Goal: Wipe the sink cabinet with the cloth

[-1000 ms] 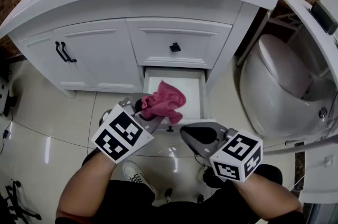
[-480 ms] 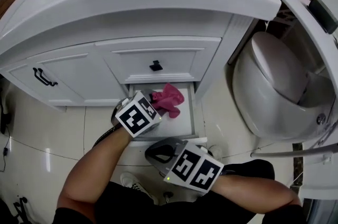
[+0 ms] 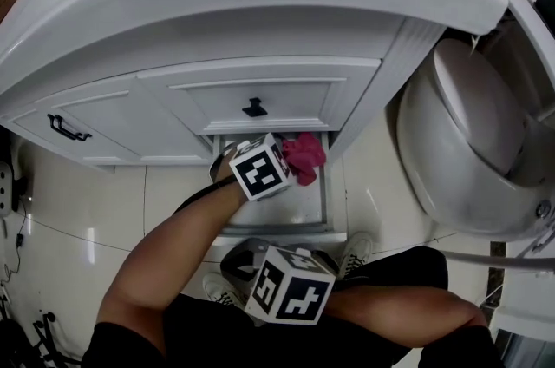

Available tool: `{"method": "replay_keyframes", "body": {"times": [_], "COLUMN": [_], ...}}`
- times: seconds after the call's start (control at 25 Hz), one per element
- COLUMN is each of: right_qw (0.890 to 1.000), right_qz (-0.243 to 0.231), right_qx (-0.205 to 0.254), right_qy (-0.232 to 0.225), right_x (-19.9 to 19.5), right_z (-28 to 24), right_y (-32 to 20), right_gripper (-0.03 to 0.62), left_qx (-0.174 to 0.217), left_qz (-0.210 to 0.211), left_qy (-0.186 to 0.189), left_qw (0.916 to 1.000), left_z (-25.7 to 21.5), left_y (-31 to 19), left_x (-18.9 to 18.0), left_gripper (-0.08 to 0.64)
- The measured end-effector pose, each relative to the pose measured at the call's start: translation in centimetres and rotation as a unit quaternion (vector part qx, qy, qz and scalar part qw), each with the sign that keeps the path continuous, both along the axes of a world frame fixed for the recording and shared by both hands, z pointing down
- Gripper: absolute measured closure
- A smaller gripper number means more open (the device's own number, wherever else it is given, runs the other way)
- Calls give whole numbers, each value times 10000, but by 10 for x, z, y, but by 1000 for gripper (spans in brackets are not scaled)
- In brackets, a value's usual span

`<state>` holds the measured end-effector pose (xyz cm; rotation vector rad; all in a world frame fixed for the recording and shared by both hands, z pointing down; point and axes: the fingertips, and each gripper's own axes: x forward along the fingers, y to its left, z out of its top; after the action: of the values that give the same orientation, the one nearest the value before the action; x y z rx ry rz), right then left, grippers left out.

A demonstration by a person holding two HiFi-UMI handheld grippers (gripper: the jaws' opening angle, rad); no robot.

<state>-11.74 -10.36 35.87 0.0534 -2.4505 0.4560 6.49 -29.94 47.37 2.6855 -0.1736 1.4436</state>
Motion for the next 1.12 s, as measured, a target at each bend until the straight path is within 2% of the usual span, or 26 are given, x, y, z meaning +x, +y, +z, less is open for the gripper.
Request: {"method": "replay_keyframes", "body": {"times": [0.28,0.48,0.68,0.88,1.12], "right_qw": [9993,9995,9994,9992,9994], "right_qz": [-219,-232,-276,-320,-279], "right_qx": [-280,-163,-137,-157,-102], "right_qy": [119,124,134,170,153], "right_x": [0,0,-1,-2,-5], "right_z": [17,13,13,16,15], "right_y": [8,9,14,20,17], "right_gripper": [586,586,586,586,586], "left_qx": [-50,-58,-30,86,138], "left_qz": [-27,-194,-386,-779,-1200], "left_qy": [9,-44,-189,-464,-511], "left_qw": [10000,9998,9991,9958,9914], "left_z": [7,6,5,4,0], "left_y": [-8,-14,-14,-16,-21], "left_x": [8,-4,-34,-84,-124], "left_gripper": [463,465,465,465,465]}}
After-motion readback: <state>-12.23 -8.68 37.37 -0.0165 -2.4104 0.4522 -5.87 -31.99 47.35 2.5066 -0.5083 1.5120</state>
